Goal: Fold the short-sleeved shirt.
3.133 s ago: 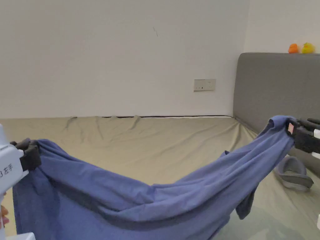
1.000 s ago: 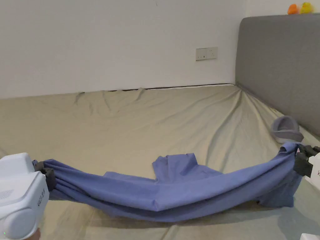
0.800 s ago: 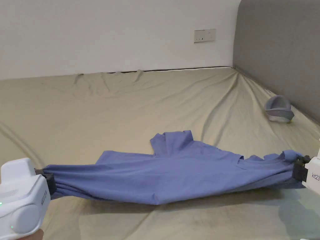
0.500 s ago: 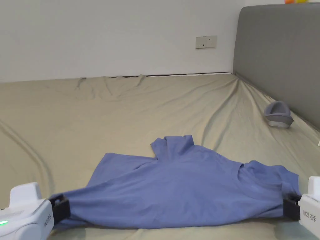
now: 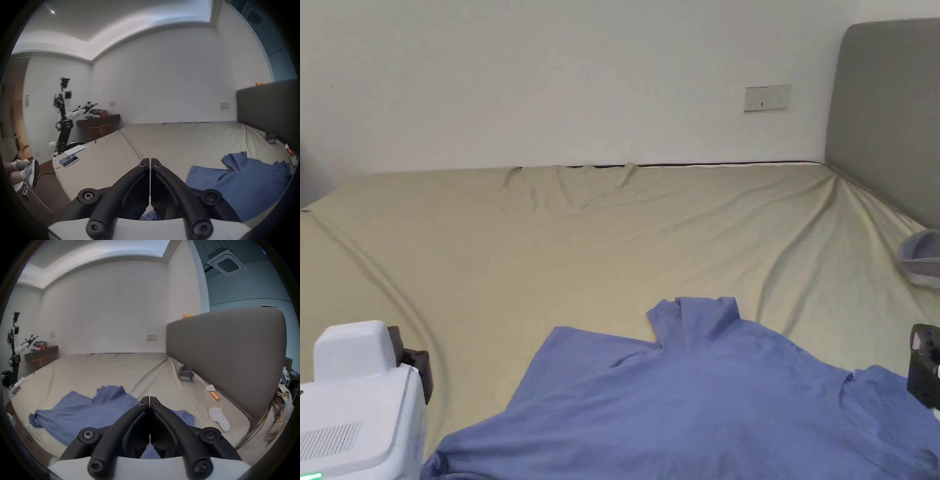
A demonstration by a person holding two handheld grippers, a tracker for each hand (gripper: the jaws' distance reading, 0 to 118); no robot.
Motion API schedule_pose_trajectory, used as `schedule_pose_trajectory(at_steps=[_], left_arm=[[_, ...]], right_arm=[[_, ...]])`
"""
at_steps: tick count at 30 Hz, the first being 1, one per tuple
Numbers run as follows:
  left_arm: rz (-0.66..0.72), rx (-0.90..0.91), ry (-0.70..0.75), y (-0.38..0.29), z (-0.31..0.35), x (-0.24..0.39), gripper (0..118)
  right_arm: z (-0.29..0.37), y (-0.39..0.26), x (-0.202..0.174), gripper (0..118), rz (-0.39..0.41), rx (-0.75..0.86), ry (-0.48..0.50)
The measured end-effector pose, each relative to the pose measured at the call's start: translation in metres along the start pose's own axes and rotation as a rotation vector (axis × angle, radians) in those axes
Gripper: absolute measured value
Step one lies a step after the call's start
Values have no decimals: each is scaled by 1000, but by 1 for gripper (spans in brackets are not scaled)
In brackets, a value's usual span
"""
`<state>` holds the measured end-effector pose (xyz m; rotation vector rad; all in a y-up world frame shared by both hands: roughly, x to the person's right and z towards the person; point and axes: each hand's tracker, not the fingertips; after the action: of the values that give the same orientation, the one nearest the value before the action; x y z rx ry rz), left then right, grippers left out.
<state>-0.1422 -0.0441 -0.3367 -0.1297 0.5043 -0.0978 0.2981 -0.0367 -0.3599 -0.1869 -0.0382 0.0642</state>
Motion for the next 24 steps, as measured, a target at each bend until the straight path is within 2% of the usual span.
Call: schedule_pose_trajectory(at_steps=[1, 2, 4, 6, 7, 8, 9, 10, 11, 13, 15, 17, 22, 23, 24], left_arm=[[-5, -50, -65, 1, -3, -7, 0], [9, -109, -117, -1, -8, -11, 0], [58, -155, -129, -15, -17, -18, 0], [34, -213, -77, -35, -28, -19, 0], [18, -244, -77, -45, -34, -19, 12], [11, -282, -99, -55, -36, -15, 42], [-1, -334, -121, -64, -42, -15, 84], [-9, -401, -147, -75, -51, -14, 117], [-9, -467, -153, -88, -61, -11, 114], [-37, -465, -173, -108, -74, -12, 105], [-93, -515, -147, -124, -89, -10, 105], [-141, -539, -150, -124, -82, 20, 105], [-143, -590, -166, -135, -103, 25, 105], [-160, -596, -173, -134, -102, 27, 100], [-165, -586, -182, -130, -98, 29, 87]], right_arm=[[-3, -1, -4, 0, -3, -11, 50], [-7, -1, -7, 0, -39, -48, 107], [-17, -6, -14, 0, -44, -61, 120], [-30, -3, -23, 0, -26, -72, 125], [-36, -6, -26, 0, -22, -86, 143], [-42, -10, -29, 0, -21, -101, 164], [-48, -13, -31, 0, -28, -110, 182], [-56, -9, -34, 0, -37, -120, 204], [-62, -12, -36, 0, -44, -129, 219], [-73, -19, -40, 0, -52, -140, 226], [-86, -17, -43, 0, -55, -159, 240], [-95, -20, -46, 0, -51, -176, 254], [-111, -18, -50, 0, -34, -199, 262], [-112, -18, -50, 0, -35, -203, 263], [-113, -19, -49, 0, -34, -205, 266]])
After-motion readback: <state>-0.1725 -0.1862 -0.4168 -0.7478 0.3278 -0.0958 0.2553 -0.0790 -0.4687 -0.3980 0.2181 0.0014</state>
